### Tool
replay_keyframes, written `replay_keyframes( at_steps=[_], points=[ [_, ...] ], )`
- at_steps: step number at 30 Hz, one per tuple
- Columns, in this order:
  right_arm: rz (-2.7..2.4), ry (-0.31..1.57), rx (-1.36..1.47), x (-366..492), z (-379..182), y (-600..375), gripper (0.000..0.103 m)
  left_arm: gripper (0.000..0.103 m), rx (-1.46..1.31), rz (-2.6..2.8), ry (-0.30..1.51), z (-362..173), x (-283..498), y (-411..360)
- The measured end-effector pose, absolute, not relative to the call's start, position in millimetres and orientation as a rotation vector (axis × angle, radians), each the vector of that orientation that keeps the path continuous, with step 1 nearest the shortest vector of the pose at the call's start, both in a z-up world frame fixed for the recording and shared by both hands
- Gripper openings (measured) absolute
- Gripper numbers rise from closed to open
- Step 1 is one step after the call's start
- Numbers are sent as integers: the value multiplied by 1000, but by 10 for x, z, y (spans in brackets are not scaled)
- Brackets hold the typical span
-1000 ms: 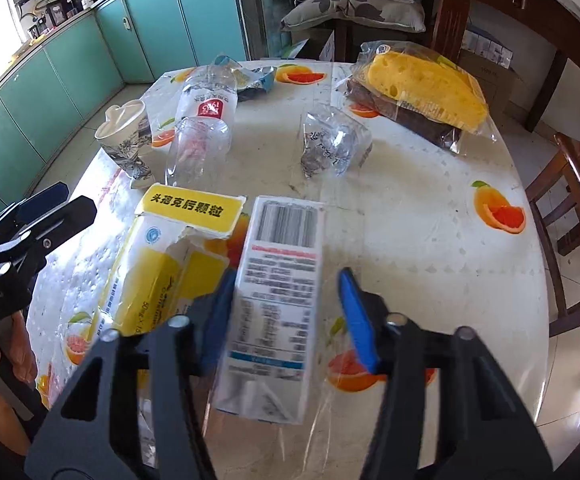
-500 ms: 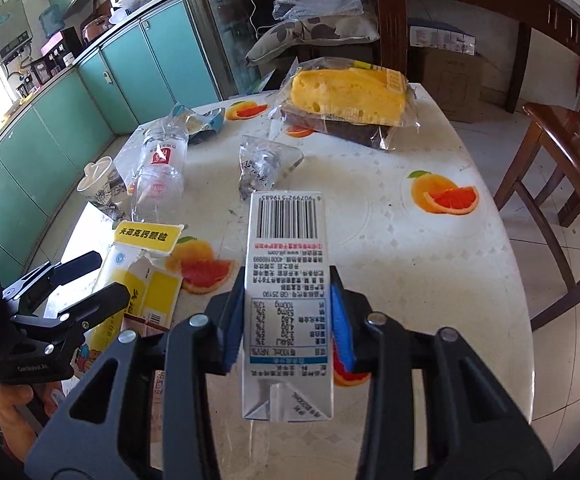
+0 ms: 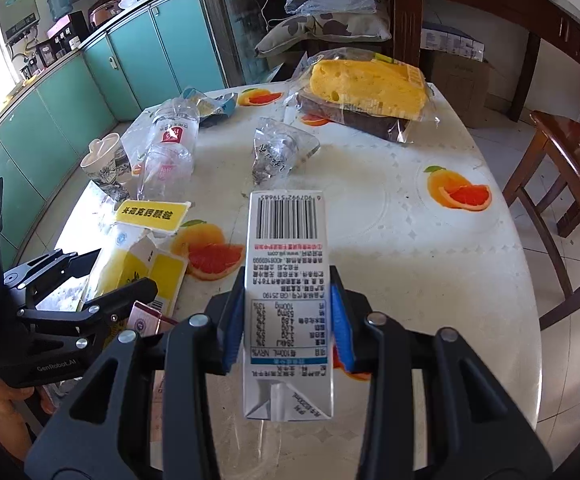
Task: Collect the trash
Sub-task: 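Grasp the yellow-white medicine box with the left gripper while the right holds the milk carton, then carry the milk carton and medicine box in both grippers over the red bin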
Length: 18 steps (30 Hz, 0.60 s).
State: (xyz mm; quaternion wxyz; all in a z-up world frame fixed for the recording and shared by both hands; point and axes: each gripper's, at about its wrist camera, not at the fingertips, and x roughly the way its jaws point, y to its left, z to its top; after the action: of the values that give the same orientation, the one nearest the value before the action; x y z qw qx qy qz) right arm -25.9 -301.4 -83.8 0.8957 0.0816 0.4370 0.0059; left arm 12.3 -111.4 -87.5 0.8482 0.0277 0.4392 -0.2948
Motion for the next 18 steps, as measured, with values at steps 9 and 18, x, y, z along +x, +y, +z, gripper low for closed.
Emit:
replay_keyframes(
  at_steps=[9,18],
  points=[
    [20,890,163,-249,-801,-2975,37,38,23,-627,898,-804,127,-1010],
    [7,857,94,-287,-694,-2876,37,33,29,-643,849,-683,65,-946]
  ],
)
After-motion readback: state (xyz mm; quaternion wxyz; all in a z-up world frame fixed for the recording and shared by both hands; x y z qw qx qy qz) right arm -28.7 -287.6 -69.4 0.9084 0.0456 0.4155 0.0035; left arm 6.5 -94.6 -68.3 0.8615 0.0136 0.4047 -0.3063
